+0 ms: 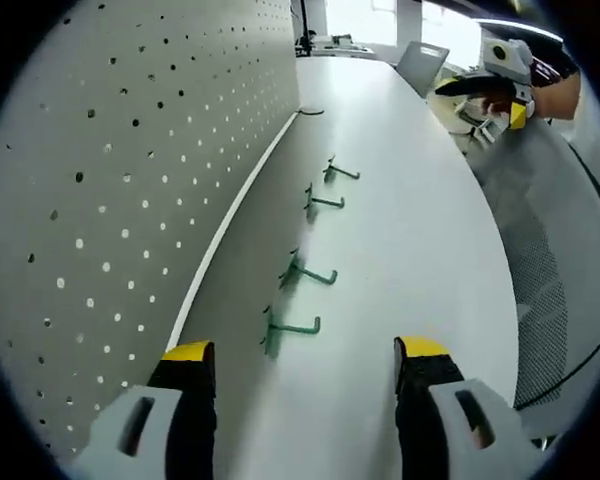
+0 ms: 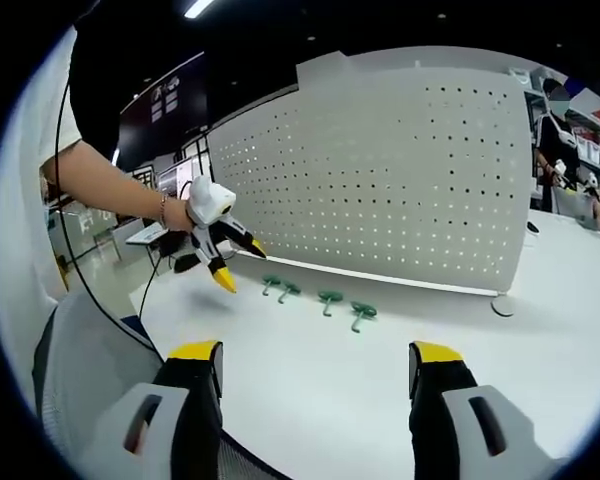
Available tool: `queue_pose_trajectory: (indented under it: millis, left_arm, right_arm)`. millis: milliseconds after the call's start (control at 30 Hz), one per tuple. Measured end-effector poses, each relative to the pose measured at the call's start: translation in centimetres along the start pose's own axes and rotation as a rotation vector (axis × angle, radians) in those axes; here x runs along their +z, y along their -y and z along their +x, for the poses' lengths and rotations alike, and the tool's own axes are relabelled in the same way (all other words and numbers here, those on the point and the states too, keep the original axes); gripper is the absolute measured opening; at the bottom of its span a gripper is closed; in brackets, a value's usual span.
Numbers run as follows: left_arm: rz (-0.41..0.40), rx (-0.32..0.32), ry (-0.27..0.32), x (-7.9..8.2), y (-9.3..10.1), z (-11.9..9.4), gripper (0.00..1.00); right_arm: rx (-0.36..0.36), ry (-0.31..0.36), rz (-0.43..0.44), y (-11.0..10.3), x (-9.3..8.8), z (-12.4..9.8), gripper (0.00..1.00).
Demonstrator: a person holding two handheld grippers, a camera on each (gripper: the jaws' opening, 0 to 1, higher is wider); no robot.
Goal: Insert the hook assembly into the mounting plate slot until the hook locks in place.
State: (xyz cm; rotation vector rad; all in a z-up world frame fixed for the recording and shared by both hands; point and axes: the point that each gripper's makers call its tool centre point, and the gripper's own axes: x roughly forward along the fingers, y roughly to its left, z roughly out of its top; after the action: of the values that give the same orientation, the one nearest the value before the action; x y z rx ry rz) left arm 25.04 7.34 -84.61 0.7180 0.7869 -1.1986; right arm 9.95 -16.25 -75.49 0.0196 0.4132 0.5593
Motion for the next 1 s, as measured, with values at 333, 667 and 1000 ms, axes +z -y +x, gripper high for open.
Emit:
queue_pose_trajectory:
  millis: [333, 667, 1000]
  left_arm:
    - [0.037, -0.042, -0.059, -1.0, 0.0, 1.5, 0.73]
    - [0.062, -0.075, -0.109, -2.0, -0.4, 2.3, 0.72]
    - [0.081, -0.123, -0.148, -2.1, -0.2, 3.1, 0.7]
  right_arm:
    - [-0.004, -0.007, 0.008, 0.2, -0.3, 0.1, 0.73]
    - [-0.011, -0.013, 0.014, 0.3, -0.5, 0.1, 0.73]
    - [-0.017, -0.014, 0.017, 0.4, -0.5, 0.0, 0.73]
